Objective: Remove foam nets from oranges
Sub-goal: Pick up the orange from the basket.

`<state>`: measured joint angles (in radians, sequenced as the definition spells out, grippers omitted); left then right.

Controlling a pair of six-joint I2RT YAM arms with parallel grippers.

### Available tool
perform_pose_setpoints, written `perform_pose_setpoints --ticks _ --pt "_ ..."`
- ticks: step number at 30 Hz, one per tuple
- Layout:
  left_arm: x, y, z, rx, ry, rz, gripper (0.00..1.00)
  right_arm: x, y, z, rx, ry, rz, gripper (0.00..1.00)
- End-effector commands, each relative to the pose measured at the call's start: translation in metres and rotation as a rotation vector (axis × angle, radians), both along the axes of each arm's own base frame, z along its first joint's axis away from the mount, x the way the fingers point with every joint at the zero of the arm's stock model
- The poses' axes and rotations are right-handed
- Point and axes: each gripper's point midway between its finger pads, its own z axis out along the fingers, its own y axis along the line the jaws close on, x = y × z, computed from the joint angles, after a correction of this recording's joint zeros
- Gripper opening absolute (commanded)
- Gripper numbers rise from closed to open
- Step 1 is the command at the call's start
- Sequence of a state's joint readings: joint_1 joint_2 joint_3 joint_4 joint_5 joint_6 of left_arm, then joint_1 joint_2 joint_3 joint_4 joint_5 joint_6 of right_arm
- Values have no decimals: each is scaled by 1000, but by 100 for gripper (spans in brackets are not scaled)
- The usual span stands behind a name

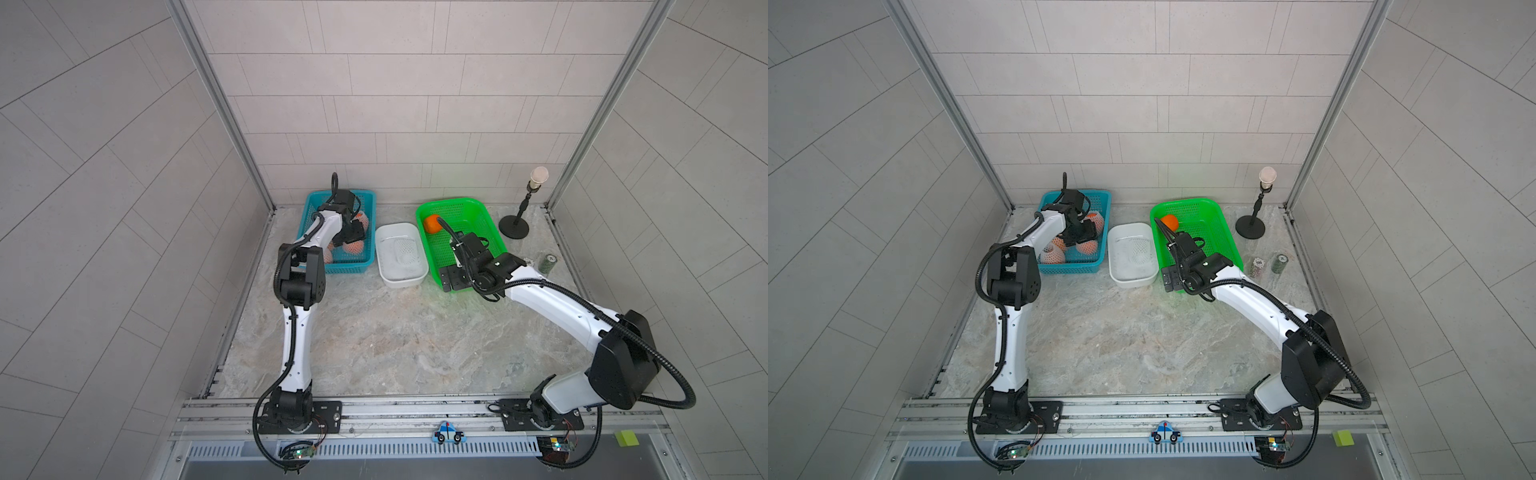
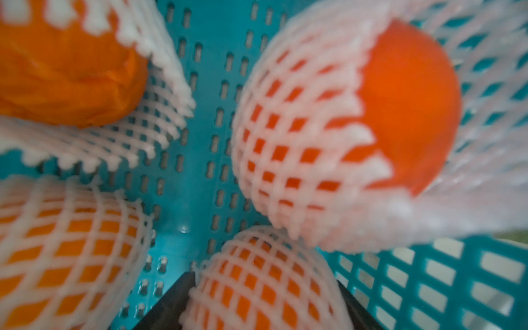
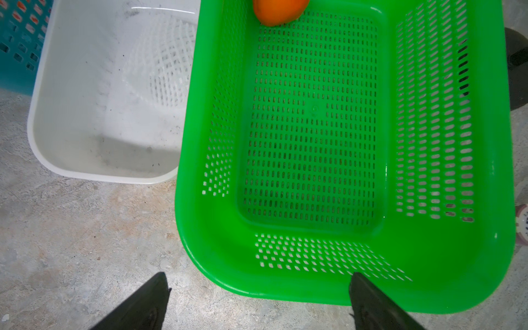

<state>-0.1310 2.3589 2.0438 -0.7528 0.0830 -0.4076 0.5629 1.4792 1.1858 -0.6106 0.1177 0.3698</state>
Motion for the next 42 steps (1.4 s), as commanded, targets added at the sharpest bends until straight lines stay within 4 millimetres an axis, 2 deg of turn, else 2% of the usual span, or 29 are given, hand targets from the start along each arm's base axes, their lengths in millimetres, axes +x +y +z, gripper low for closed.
perform_pose_setpoints --ticks 1,12,23,33,42 --pt "-8 4 24 -4 -14 13 65 -2 -3 18 -6 -39 -3 99" --pt "-19 5 48 -12 -31 21 62 0 -1 22 7 -55 2 100" --pt "-41 5 85 -21 -72 25 62 0 3 33 34 -73 18 100" --pt "-79 -12 107 -38 -90 -16 62 -4 4 37 62 -76 19 100" --pt "-98 -20 119 -69 -110 -37 62 -8 3 36 71 -74 18 100"
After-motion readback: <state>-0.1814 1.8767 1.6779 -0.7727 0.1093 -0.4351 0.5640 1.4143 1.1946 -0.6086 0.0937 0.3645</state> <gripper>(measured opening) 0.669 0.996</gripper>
